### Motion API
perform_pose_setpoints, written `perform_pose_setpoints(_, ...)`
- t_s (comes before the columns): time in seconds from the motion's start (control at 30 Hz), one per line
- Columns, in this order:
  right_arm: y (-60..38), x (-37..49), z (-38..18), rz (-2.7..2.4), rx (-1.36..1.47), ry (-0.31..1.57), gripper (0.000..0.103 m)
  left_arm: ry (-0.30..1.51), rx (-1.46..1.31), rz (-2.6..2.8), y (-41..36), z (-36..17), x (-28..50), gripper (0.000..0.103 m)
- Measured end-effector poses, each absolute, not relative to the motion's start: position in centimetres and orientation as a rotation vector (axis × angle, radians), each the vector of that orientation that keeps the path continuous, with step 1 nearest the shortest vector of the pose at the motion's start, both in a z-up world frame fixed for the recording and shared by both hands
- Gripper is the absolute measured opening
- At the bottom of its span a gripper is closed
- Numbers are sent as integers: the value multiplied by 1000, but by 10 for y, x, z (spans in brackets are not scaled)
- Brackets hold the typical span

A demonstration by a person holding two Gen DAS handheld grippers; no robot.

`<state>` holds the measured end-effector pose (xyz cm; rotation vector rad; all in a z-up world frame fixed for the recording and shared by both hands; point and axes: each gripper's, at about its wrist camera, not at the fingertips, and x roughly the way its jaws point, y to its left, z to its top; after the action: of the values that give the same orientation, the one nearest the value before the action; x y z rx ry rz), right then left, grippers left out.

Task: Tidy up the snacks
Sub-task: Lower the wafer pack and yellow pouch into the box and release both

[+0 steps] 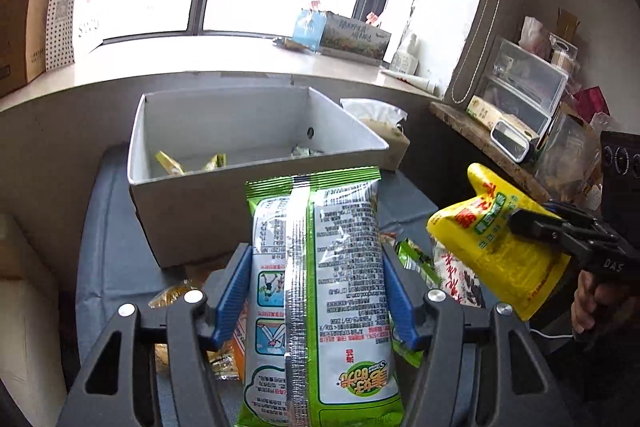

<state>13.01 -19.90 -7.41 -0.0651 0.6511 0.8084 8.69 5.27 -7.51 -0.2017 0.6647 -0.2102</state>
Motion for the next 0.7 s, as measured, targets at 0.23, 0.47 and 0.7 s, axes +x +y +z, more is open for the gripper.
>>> perform_pose_setpoints(0.23, -170, 174, -39, 851, -42, 598, 24, 559, -188, -177, 72, -22, 123, 66)
perform_pose_setpoints(0.47, -128, 263, -13, 834, 20, 609, 24, 614, -230, -139, 107, -16, 220, 66)
perform_pose_setpoints(0.7, -80, 366, -34, 753, -18, 729, 23, 724, -235, -83, 121, -49, 292, 66)
